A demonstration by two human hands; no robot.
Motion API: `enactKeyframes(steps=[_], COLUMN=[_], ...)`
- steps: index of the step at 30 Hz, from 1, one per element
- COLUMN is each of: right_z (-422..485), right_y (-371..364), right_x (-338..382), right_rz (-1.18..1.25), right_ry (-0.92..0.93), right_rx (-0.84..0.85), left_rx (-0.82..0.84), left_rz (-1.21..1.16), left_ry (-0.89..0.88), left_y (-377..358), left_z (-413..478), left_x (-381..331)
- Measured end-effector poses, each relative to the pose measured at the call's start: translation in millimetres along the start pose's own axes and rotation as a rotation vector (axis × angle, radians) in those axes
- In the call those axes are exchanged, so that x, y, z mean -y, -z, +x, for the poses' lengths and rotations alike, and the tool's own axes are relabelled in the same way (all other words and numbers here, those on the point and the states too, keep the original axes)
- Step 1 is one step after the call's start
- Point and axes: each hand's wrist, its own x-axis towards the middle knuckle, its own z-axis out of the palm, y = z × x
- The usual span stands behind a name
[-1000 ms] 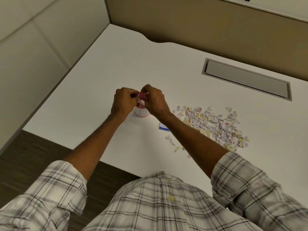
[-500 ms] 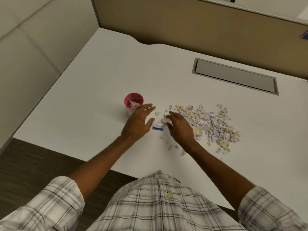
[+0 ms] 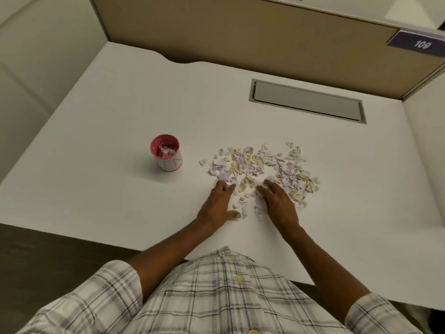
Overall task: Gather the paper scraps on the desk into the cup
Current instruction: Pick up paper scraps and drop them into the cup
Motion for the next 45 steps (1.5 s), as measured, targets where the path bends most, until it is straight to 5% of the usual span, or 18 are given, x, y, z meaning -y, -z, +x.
enactKeyframes(steps=[8, 11, 20, 23, 30, 37, 41, 45], right_z=[-5.3, -8.2, -6.5, -2.6, 2.6, 6.6, 7.4, 8.8], right_y=[16.4, 21.4, 7.5, -2.2, -0.6, 3.0, 3.3, 4.2], right_x=[-25.3, -38.9, -39.3, -25.7, -8.3, -11.4, -11.5, -12.1], right_rz=[0.129, 0.158, 0.123, 0.047, 0.002, -0.005, -0.014, 0.027], right_ry=[-0.014, -0.073, -0.116, -0.071, 0.048, 0.086, 0.091, 0.083], right_rx=[-0.167, -0.242, 0.047, 0.075, 0.006, -0.032, -0.040, -0.076], left_rx=[-0.205, -0.134, -0.064, -0.049, -0.033, 0.107, 0.057, 0.014], left_rz=[0.251, 0.233, -0.137, -0.073, 0.139, 0.429, 0.356, 0.168], left_ry=[-0.083, 0.005, 0.023, -0.030, -0.011, -0.294, -0.353, -0.201], left_y=[-6.9, -4.9, -9.9, -9.3, 6.9, 2.6, 1.0, 5.2], left_z=[14.7, 20.7, 19.2, 20.8, 41.4, 51.1, 53.1, 54.4], left_x=[-11.0, -2.6, 7.3, 3.0, -18.1, -25.5, -22.6, -25.3])
